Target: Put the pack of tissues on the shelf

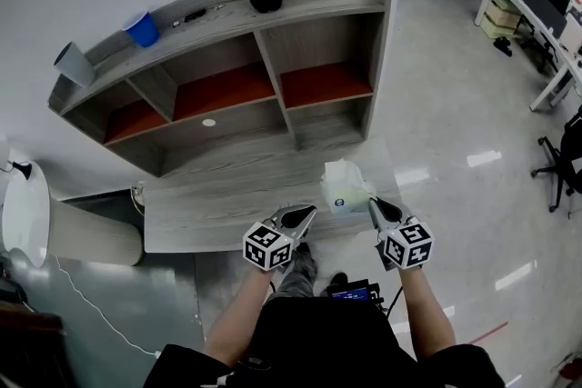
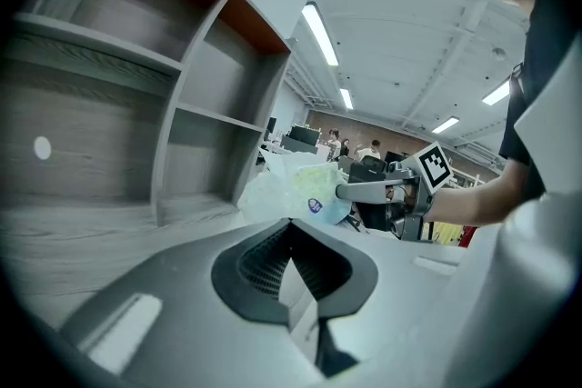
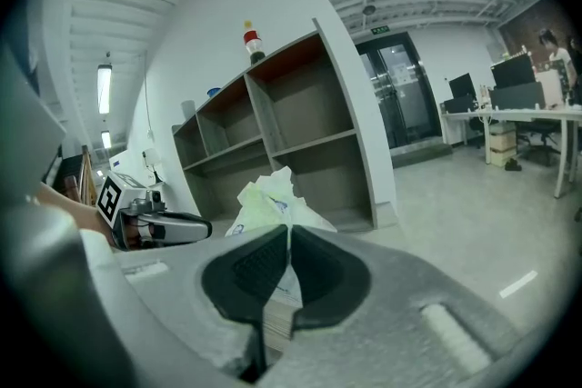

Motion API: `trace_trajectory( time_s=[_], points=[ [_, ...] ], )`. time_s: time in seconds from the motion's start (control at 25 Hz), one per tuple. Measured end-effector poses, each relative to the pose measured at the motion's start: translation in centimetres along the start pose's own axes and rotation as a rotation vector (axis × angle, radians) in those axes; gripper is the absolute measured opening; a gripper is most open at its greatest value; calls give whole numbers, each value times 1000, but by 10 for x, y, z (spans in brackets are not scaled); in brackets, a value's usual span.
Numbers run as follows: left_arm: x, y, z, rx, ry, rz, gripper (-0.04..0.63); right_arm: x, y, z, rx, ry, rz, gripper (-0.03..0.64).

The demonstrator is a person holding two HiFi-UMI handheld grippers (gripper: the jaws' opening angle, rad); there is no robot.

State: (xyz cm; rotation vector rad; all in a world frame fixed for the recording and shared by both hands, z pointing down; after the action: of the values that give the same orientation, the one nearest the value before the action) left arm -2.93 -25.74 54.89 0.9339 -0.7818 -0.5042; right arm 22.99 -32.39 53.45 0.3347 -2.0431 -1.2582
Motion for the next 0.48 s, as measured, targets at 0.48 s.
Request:
trace_trajectory(
  time_s=[0.48],
  points=[
    [43,-31,56,6,62,-6,0,77,-32,-35,-124,-12,51,9]
  ],
)
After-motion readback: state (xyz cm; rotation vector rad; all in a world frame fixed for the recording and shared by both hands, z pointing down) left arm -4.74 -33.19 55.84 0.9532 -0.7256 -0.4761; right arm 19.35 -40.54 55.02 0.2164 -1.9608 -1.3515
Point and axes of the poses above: the fingertips, and each gripper's own axes: x forward along the fingers, z to its left, y out of its underside, the point moved 10 cm from there along -x, backward along the fingers, and after that the axes turned 4 degrees about z, right-handed, at the moved point
